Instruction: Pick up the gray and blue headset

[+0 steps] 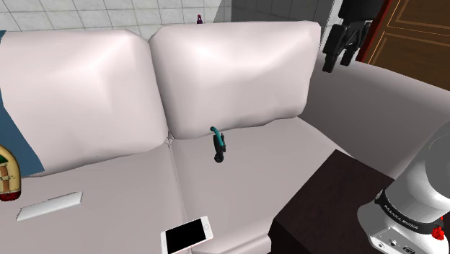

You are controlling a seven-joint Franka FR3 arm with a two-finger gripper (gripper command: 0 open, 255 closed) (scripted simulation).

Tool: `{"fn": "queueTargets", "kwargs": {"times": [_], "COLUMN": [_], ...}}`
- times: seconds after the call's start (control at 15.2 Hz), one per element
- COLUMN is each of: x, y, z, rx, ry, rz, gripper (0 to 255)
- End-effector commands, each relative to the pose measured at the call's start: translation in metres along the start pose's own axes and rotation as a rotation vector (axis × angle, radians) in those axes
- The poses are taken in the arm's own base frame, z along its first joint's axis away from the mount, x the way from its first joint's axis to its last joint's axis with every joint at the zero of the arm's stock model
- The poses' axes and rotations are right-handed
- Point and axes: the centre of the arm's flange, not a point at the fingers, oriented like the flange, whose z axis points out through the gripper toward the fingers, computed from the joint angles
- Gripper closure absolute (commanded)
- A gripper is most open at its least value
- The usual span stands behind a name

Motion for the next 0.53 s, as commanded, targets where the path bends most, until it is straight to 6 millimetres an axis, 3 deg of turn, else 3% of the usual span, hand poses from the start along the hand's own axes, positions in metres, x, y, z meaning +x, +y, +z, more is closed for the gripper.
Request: {"fn": "queueTargets", "kwargs": {"times": [0.0, 0.46], "x": [0.000, 0.057], "y": [0.000, -0.032], "z": [0.000, 0.065], "rx": [0.000, 0.005], "ry": [0.000, -0.002], "rz": [0.000, 0.047], "gripper": [0, 0]}}
